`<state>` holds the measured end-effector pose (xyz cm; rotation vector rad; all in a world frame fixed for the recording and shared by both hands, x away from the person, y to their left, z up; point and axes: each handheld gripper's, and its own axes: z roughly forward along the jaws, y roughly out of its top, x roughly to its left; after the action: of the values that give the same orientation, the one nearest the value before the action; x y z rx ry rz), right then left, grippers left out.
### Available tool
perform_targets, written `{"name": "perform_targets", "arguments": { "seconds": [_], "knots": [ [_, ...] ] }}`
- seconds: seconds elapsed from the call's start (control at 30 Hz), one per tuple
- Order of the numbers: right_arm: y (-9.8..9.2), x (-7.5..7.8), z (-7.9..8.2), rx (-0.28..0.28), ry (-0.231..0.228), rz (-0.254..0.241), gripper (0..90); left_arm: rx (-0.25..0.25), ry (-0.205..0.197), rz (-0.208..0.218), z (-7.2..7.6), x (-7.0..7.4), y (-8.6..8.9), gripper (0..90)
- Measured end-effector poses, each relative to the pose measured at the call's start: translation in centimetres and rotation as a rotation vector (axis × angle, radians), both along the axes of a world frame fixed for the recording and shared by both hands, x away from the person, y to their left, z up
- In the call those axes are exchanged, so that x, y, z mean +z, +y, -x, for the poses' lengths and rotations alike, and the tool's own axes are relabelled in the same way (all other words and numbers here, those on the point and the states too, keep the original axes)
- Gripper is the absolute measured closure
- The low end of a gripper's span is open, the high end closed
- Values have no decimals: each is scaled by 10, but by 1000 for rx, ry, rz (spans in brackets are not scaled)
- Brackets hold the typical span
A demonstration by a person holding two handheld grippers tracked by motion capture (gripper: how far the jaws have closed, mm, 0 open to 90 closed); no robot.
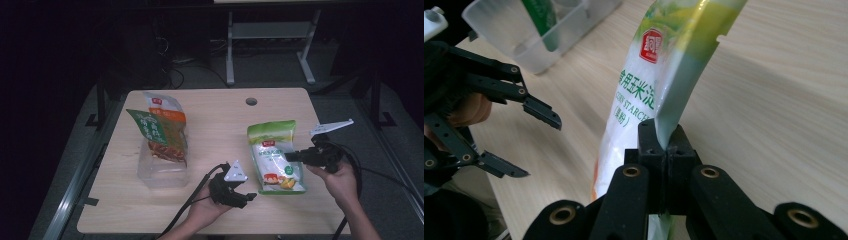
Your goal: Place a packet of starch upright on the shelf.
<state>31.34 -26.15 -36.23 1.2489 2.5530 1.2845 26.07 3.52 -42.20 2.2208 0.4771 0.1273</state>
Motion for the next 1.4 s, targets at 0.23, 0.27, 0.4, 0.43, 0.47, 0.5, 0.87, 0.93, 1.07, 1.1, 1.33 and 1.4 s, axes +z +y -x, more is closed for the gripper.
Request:
{"name": "perform_targets", "arguments": {
  "seconds": [0.23, 0.27, 0.4, 0.43, 0.47, 0.5, 0.87, 0.93, 1.07, 1.1, 1.33, 1.4],
  "knots": [
    [19, 12, 2, 54, -33, -4, 889, 0, -9, 15, 10, 4, 11, 390],
    [22, 13, 2, 59, -37, -2, 890, 9, -10, 20, 11, 4, 13, 383],
    [30, 18, 0, 71, -47, -6, 890, 22, -7, 19, 14, 3, 20, 360],
    [30, 18, -1, 77, -52, -7, 891, 21, -11, 21, 14, 2, 22, 358],
    [32, 19, -1, 81, -57, -11, 891, 29, -4, 23, 16, 1, 24, 355],
    [34, 21, -2, 83, -59, -9, 891, 24, -5, 15, 16, 0, 26, 353],
    [58, 27, -8, 130, -84, 6, 890, 33, 3, 33, 24, 1, 39, 345],
    [63, 28, -8, 145, -91, 7, 891, 26, 2, 36, 25, 0, 40, 344],
    [71, 29, -10, 168, -98, 0, 891, 25, 9, 35, 27, -2, 43, 338],
    [73, 30, -10, 171, -100, 3, 891, 25, 15, 33, 28, -3, 44, 338],
    [85, 34, -12, 190, -107, -1, 891, 19, 15, 26, 30, -6, 49, 336],
    [88, 34, -12, 199, -110, -3, 891, 23, 19, 29, 31, -7, 50, 336]
  ]
}}
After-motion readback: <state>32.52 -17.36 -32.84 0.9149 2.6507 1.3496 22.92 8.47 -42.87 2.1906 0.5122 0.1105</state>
